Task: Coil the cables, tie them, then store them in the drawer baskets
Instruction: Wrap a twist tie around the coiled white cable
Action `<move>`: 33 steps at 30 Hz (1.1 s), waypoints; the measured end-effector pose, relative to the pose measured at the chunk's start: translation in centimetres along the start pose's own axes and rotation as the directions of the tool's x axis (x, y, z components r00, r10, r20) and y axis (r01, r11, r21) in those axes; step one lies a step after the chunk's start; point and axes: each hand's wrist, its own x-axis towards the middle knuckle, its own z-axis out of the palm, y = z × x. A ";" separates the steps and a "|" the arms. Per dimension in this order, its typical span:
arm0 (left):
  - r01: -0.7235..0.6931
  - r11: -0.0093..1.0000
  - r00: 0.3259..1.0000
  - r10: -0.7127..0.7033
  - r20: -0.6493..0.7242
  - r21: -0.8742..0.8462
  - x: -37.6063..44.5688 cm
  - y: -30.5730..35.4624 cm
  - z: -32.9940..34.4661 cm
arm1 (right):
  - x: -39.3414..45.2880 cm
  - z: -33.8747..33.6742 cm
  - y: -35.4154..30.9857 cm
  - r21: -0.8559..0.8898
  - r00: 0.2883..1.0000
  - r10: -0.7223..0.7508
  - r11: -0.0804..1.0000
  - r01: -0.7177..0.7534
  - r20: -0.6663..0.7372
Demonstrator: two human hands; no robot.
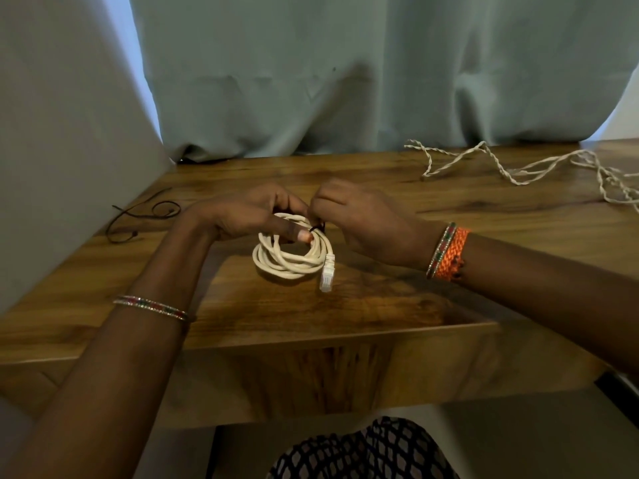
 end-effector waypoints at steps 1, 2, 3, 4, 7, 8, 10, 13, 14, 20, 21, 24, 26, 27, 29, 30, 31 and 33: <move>-0.005 1.000 1.000 0.005 0.006 0.005 0.0 0.0 0.0 | -0.1 -0.1 -0.1 -0.009 1.000 -0.018 1.000 0.019 0.011; -0.003 1.000 1.000 0.003 0.018 0.009 0.0 0.0 0.1 | -0.1 -0.3 -0.1 -0.015 0.999 -0.037 0.999 0.037 0.020; 0.003 1.000 1.000 -0.003 0.031 0.010 0.1 -0.1 0.1 | -0.2 -0.4 -0.1 -0.012 0.998 -0.051 0.999 0.052 0.030; 0.009 1.000 0.999 -0.009 0.051 0.008 0.1 0.1 0.1 | -0.2 -0.5 -0.2 -0.002 0.997 -0.061 0.998 0.061 0.039; 0.046 0.999 0.992 -0.045 0.118 -0.011 0.1 0.2 0.0 | -0.4 -0.8 -0.2 0.066 0.996 -0.075 0.995 0.072 0.050; 0.049 0.999 0.989 -0.048 0.138 -0.007 0.1 0.2 0.0 | -0.5 -0.9 -0.3 0.093 0.996 -0.074 0.993 0.069 0.054; 0.053 0.999 0.984 -0.051 0.172 -0.007 0.2 0.1 0.1 | -0.7 -1.0 -0.6 0.161 0.998 -0.047 0.986 0.039 0.046; 0.080 0.996 0.974 -0.072 0.214 -0.028 0.2 -0.1 0.2 | -1.2 -0.7 -1.1 0.369 0.997 0.076 0.926 -0.080 0.026; 0.083 0.996 0.971 -0.073 0.229 -0.033 0.1 0.0 0.3 | -1.3 -0.5 -1.3 0.426 0.992 0.125 0.896 -0.125 0.028; 0.069 0.997 0.983 -0.075 0.169 0.036 0.1 0.0 0.3 | -1.8 -1.1 -1.0 0.482 0.953 0.295 0.826 -0.291 0.069; 0.065 0.997 0.983 -0.072 0.167 0.046 0.1 -0.1 0.3 | -2.0 -1.2 -1.0 0.487 0.950 0.302 0.820 -0.301 0.080; 0.052 0.998 0.985 -0.059 0.164 0.044 0.0 0.1 0.4 | -2.5 -1.8 -1.1 0.472 0.957 0.275 0.834 -0.287 0.096; 0.037 0.998 0.984 -0.046 0.171 0.053 0.0 0.3 0.5 | -2.7 -2.1 -1.1 0.463 0.964 0.249 0.846 -0.266 0.099; 0.032 0.998 0.983 -0.043 0.180 0.063 0.1 0.4 0.6 | -2.8 -2.3 -1.2 0.458 0.968 0.235 0.853 -0.250 0.090; 0.030 0.997 0.980 -0.045 0.195 0.076 0.1 0.4 0.7 | -2.8 -2.5 -1.4 0.450 0.972 0.225 0.863 -0.231 0.067; 0.035 0.996 0.980 -0.050 0.193 0.078 0.1 0.4 0.8 | -2.9 -2.5 -1.5 0.449 0.974 0.218 0.866 -0.221 0.058; 0.038 0.996 0.979 -0.053 0.195 0.078 0.1 0.5 0.8 | -2.8 -2.6 -1.6 0.448 0.974 0.219 0.866 -0.220 0.055; 0.031 0.996 0.976 -0.047 0.212 0.080 0.1 0.5 0.9 | -2.8 -2.7 -1.7 0.442 0.976 0.209 0.871 -0.213 0.059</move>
